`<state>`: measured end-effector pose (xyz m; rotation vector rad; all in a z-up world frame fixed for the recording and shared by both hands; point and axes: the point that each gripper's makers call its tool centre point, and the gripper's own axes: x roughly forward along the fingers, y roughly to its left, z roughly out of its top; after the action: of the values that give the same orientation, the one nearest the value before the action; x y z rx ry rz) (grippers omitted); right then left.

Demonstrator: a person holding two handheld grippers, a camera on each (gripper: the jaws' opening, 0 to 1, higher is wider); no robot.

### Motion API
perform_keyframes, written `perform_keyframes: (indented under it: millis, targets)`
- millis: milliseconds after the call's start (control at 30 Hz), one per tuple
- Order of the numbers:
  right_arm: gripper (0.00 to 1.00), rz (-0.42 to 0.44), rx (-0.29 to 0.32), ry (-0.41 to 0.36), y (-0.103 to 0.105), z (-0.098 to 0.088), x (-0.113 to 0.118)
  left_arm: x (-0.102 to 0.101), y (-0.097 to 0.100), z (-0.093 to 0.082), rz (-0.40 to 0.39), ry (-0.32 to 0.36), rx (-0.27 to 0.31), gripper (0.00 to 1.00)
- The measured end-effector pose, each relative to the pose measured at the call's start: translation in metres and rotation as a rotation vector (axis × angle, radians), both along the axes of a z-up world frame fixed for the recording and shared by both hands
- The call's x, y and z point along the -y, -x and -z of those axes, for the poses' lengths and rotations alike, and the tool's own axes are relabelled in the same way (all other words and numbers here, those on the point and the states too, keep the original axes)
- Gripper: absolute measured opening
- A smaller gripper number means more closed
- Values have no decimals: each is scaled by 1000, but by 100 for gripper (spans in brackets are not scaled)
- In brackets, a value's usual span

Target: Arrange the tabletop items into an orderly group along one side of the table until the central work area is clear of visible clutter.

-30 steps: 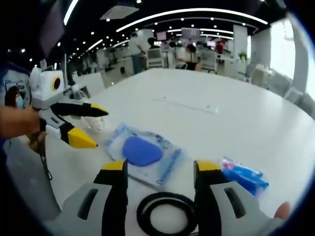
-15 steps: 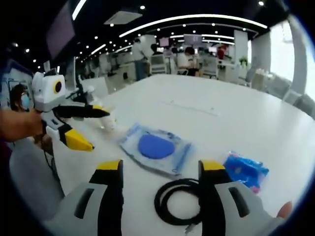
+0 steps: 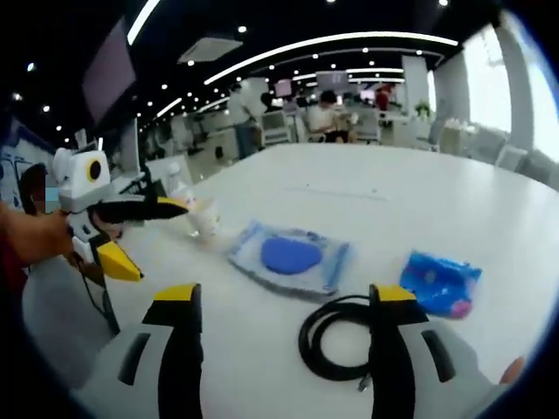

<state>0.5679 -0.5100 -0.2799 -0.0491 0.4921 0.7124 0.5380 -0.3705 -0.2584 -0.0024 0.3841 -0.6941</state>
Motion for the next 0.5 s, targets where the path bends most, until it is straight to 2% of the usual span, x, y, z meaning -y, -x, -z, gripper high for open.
perform_keyframes:
  millis: [267, 500]
  targets:
    - [79, 36, -4, 22, 7, 3, 25, -21, 31, -14, -1, 40, 34, 88]
    - [79, 120, 4, 40, -7, -3, 65, -31, 70, -24, 66, 69, 54, 89]
